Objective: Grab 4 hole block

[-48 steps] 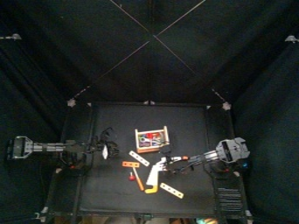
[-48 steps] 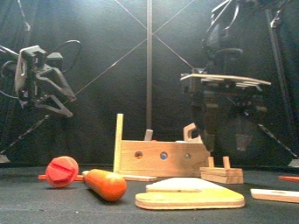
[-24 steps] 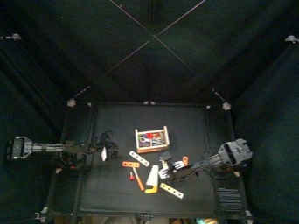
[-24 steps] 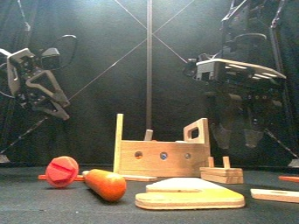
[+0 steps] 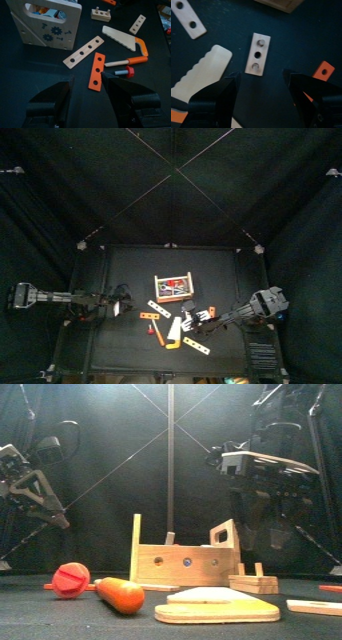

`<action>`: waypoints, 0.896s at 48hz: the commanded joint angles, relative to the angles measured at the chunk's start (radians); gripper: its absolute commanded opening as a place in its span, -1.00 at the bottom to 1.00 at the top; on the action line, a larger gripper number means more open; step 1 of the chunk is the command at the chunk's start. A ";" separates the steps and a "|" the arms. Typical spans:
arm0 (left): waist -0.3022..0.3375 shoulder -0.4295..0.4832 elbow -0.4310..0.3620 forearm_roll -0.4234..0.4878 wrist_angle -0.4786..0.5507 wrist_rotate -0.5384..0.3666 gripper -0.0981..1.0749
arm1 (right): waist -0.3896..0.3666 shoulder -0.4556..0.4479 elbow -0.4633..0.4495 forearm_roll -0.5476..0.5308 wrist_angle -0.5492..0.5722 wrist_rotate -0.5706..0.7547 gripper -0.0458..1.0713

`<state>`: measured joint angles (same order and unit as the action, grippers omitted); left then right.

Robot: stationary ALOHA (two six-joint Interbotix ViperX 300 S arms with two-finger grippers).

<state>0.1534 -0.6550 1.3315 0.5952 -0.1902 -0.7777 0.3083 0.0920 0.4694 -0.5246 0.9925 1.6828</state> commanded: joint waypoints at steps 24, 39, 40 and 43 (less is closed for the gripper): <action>0.011 0.003 -0.012 -0.025 -0.008 0.000 0.62 | -0.097 0.092 -0.158 -0.123 -0.149 -0.009 0.81; 0.018 0.005 -0.011 -0.023 -0.009 0.000 0.62 | -0.172 0.121 -0.152 -0.092 -0.347 -0.135 0.81; 0.020 0.003 -0.012 -0.023 -0.009 0.000 0.62 | -0.178 0.124 -0.158 -0.078 -0.345 -0.153 0.81; 0.021 0.005 -0.011 -0.025 -0.008 0.000 0.62 | -0.193 0.138 -0.172 -0.038 -0.334 -0.206 0.81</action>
<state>0.1703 -0.6535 1.3315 0.5722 -0.1902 -0.7808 0.1411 0.2393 0.3329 -0.6044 0.6535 1.5294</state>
